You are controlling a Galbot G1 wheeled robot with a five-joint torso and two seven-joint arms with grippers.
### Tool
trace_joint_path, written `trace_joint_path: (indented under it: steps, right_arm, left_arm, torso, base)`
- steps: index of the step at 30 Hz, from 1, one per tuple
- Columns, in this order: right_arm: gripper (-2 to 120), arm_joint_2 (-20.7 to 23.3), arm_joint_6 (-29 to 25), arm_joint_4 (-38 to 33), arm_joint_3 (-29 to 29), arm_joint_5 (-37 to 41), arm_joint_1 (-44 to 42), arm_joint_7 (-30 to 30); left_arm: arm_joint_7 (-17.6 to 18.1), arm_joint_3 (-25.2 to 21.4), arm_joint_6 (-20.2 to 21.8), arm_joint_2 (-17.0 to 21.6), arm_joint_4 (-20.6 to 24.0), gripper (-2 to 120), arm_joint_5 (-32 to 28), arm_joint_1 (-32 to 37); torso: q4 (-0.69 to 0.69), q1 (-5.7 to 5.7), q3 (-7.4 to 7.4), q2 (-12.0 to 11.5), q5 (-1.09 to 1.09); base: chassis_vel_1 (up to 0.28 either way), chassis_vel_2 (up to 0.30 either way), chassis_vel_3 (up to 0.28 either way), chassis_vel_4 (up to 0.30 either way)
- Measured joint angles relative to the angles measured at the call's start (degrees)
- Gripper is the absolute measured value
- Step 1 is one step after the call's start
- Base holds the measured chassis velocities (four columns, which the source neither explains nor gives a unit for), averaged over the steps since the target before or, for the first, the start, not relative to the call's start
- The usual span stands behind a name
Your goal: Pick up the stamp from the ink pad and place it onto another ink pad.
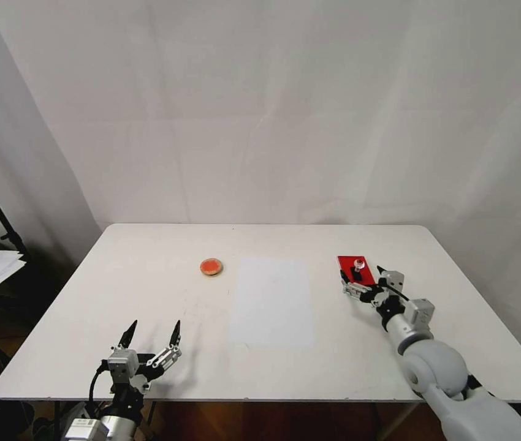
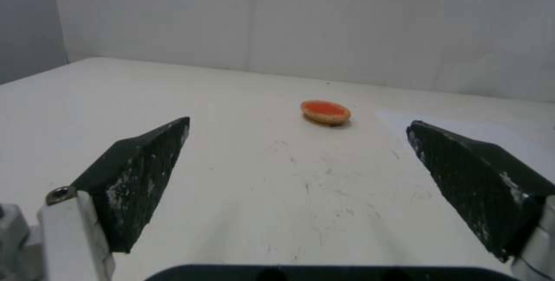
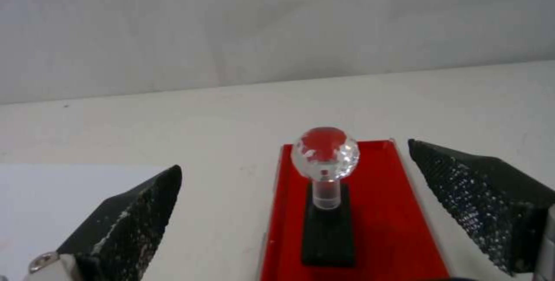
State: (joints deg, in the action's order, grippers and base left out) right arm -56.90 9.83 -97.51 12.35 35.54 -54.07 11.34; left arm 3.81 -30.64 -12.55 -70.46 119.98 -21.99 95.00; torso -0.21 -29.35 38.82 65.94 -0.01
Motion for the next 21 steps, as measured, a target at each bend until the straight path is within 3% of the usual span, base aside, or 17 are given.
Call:
trace_joint_path:
  steps: [9, 21]
  right_arm:
    - [92, -0.9, 0.3, 3.1, -0.6, 1.6, 1.8, 2.9]
    - [51, -0.9, 0.4, 2.9, -0.6, 2.0, 1.2, 3.1]
  left_arm:
    - [0.0, 0.0, 0.0, 0.0, 0.0, 100, 0.0, 0.0]
    - [0.0, 0.0, 0.0, 0.0, 0.0, 100, 0.0, 0.0]
  torso:
    - [-0.01, 0.01, -0.01, 0.0, 0.01]
    - [-0.01, 0.01, -0.01, 0.0, 0.01]
  base:
    - [0.000, 0.000, 0.000, 0.000]
    - [0.000, 0.000, 0.000, 0.000]
